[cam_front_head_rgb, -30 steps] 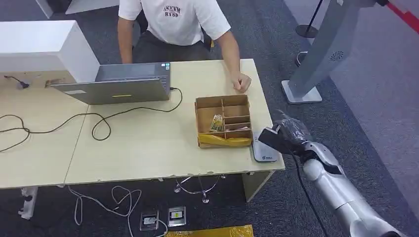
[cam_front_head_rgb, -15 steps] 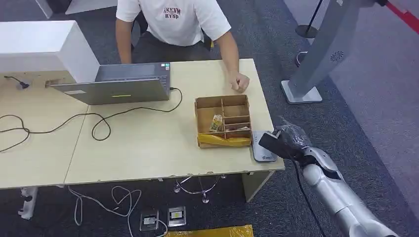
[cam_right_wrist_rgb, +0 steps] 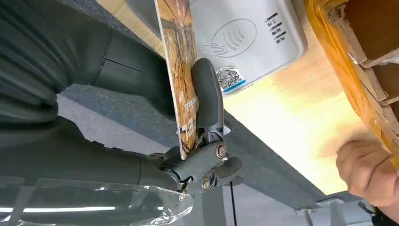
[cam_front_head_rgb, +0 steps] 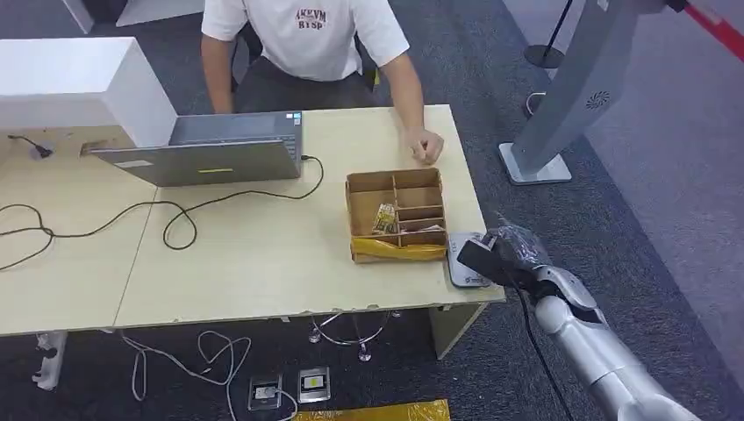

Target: Pass the card to the sensor for recognition and then transmit it.

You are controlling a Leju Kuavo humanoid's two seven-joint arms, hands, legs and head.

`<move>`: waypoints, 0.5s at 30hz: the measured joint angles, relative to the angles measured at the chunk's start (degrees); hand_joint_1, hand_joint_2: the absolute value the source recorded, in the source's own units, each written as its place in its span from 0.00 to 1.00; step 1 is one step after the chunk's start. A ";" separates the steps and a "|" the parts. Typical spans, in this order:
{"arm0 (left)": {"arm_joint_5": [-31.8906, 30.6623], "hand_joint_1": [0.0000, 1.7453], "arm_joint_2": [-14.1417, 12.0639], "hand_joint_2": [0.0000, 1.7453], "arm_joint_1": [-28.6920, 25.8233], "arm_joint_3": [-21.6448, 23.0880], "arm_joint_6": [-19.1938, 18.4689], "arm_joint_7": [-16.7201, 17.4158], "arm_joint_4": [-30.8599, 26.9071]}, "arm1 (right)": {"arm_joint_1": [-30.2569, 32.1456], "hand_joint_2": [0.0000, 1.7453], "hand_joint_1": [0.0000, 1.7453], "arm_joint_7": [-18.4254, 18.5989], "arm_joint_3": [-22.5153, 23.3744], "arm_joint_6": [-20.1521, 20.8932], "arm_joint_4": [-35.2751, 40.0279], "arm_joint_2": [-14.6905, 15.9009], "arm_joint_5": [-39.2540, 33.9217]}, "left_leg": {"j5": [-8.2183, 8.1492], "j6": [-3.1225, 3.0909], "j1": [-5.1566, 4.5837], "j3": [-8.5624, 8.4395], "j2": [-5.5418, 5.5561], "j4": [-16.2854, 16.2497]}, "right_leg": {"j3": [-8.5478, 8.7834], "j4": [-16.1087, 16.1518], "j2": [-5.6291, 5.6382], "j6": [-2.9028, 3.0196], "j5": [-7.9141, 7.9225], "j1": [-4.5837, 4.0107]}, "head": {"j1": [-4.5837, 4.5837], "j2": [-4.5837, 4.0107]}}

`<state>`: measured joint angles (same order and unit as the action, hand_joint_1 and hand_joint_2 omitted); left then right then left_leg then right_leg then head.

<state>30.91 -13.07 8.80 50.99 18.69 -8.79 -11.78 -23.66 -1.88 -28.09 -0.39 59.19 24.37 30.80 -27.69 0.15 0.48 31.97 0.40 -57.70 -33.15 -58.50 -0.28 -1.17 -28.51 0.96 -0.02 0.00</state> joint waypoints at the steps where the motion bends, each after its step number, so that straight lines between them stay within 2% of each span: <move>1: 0.00 0.00 0.00 0.00 0.00 0.00 0.00 0.02 0.02 | 0.00 1.00 1.00 0.00 0.02 0.00 0.00 0.00 -0.02 | 0.00 0.00 0.00 0.00 0.00 0.00 | 0.00 0.00 0.00 0.00 0.00 0.00 | 0.00 0.00; 10: 0.22 0.00 0.00 0.00 0.00 0.00 0.22 0.09 0.02 | -0.20 1.00 1.00 -0.02 0.02 0.06 -0.13 -0.13 -0.07 | 0.00 0.00 0.00 0.00 -0.01 0.00 | 0.03 0.00 0.01 0.00 0.00 0.00 | 0.00 0.00; 15: -0.11 0.00 0.00 0.00 0.01 0.04 0.76 -0.28 0.02 | -3.07 1.00 1.00 -1.05 0.02 0.39 -0.28 -0.13 1.27 | 0.01 0.00 -0.02 0.04 -0.02 0.00 | 0.00 -0.01 0.01 0.02 0.05 0.02 | 0.00 0.00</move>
<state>30.80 -13.07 8.81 51.04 19.45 -9.07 -11.76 -26.73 -2.93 -28.07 0.00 58.90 24.24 32.06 -27.68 0.15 0.47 32.01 0.38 -57.70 -33.16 -58.51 -0.27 -1.15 -28.46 0.98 -0.02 0.00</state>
